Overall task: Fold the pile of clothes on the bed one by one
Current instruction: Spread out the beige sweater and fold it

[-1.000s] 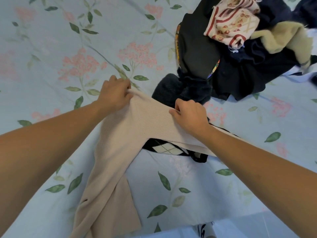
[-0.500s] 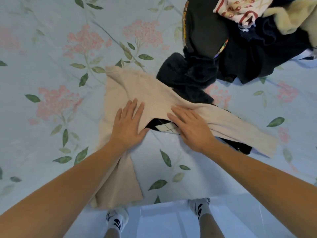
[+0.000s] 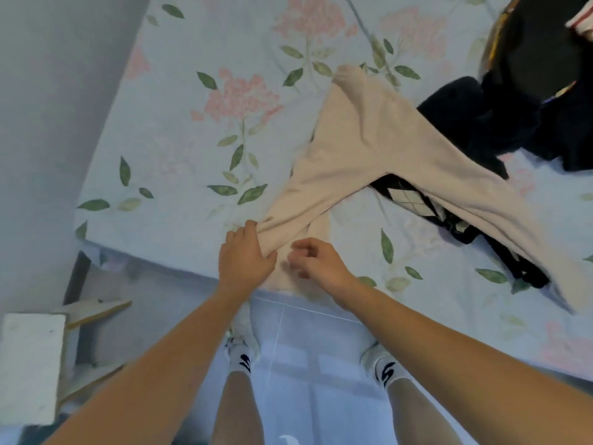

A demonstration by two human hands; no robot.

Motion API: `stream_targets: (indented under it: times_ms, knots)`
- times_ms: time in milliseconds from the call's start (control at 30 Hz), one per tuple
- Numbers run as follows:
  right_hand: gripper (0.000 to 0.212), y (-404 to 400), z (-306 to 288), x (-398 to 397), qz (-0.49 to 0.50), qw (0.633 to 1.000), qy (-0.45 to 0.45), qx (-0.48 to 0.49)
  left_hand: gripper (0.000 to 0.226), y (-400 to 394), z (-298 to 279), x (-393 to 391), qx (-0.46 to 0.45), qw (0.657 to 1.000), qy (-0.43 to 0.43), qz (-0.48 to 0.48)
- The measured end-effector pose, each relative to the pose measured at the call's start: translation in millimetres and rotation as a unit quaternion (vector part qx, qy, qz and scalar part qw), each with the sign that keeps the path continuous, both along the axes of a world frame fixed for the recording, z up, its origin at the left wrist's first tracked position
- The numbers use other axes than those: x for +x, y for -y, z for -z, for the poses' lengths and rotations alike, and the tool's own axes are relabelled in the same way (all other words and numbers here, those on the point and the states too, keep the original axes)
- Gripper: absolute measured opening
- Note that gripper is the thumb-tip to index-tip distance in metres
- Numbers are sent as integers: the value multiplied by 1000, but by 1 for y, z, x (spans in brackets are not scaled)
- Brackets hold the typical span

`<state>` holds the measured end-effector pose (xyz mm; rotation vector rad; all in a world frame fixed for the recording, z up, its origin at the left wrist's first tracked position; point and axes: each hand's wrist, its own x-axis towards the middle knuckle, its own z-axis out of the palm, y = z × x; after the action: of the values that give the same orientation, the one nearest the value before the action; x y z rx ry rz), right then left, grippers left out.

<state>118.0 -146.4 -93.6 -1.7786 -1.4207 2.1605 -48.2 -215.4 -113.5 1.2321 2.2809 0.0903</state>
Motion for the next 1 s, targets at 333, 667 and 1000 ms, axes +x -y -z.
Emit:
stream_targets:
  times_ms: [333, 667, 1000]
  knots:
    - [38, 31, -22, -35, 230, 967, -75, -72, 26, 69, -46, -4, 172, 977, 124, 28]
    - [9, 45, -9, 6, 175, 979, 84, 64, 66, 99, 7, -6, 159, 973, 165, 36]
    - [22, 56, 0, 14, 188, 979, 30, 77, 30, 79, -8, 3, 192, 969, 140, 64]
